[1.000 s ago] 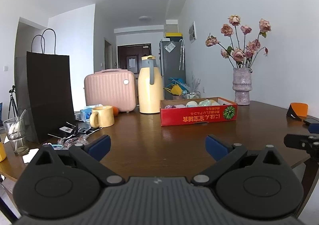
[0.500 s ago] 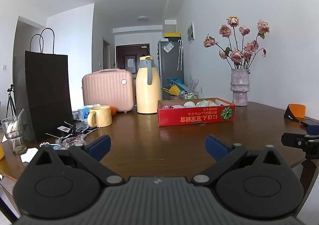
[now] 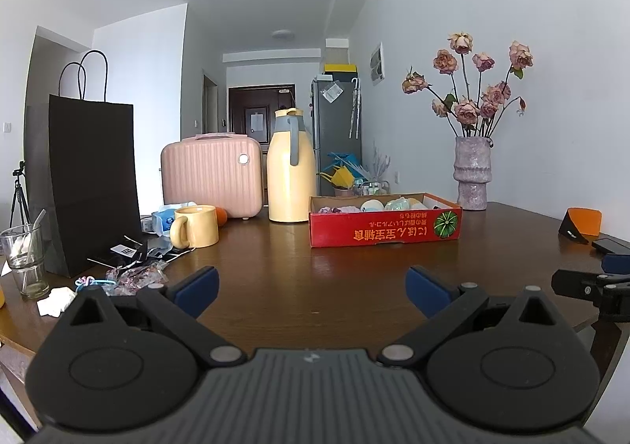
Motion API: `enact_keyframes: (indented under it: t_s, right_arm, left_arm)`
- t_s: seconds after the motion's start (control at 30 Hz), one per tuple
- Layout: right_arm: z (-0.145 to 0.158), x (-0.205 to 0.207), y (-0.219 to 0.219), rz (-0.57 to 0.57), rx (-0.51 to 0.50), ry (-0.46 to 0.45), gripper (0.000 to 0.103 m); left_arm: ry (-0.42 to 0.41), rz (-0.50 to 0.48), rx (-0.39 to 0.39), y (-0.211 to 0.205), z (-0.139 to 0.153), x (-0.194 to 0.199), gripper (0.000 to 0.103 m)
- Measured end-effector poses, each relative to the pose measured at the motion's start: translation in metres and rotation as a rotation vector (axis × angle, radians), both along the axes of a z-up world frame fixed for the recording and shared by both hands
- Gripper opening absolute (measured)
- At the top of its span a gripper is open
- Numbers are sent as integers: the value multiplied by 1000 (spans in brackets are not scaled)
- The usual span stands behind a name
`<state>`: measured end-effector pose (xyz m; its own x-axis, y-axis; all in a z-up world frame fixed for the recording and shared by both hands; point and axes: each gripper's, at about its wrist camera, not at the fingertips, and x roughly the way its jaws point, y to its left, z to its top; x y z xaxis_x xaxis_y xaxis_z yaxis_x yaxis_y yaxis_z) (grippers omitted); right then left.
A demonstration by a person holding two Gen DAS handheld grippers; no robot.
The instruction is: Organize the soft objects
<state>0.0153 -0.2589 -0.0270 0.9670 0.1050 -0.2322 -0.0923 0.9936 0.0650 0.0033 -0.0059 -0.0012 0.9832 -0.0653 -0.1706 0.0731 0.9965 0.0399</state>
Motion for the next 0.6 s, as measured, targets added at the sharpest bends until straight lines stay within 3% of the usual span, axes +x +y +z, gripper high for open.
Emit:
enact_keyframes:
  t_s: [0.6]
  right_arm:
    - [1, -3, 1, -1, -4, -10, 103]
  left_arm:
    - [-14, -1, -3, -3, -1, -3, 103]
